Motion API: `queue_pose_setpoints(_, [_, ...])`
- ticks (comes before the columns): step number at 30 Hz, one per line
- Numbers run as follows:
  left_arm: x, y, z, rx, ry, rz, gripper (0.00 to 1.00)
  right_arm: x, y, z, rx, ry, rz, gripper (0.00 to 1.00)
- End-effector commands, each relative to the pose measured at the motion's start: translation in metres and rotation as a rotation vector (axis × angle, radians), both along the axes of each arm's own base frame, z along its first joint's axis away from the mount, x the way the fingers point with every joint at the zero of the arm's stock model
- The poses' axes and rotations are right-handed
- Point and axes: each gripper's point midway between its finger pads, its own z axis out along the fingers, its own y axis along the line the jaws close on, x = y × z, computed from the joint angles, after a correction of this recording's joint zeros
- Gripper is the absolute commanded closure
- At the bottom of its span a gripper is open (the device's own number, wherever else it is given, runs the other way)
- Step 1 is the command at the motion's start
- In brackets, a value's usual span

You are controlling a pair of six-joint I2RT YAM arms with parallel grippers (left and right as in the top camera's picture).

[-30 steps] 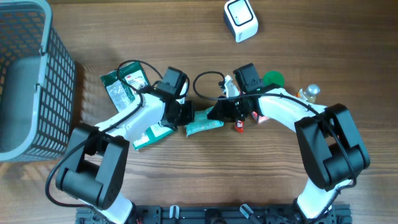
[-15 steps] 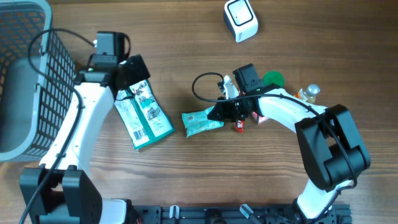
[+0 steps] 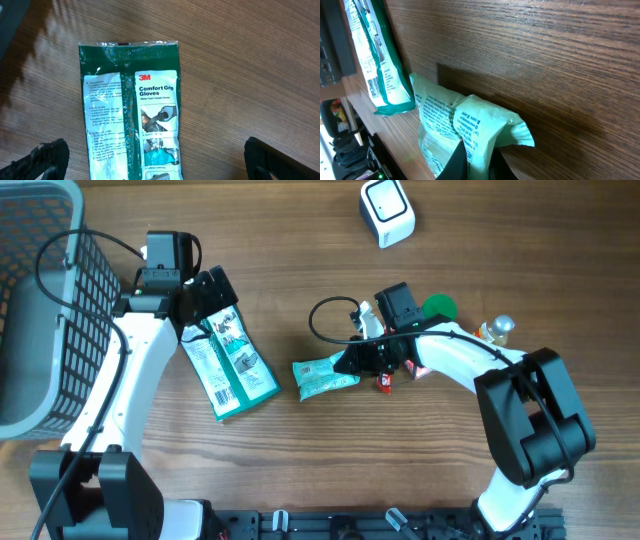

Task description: Scan the item barcode

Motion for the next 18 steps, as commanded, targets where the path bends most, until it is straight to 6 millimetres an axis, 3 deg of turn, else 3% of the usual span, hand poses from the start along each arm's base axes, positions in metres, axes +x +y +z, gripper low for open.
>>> queue_pose_setpoints(1, [0.0007, 0.0037, 0.0007, 0.017, -0.001, 0.007, 0.0, -0.0048, 0.0022, 0.0079, 0.013, -0.007, 0.01, 0.96])
queue_pose_setpoints(18, [0.0007, 0.0037, 0.0007, 0.017, -0.001, 0.007, 0.0, -0.0056, 0.0019, 0.0078, 0.012, -0.026, 0.034, 0.96])
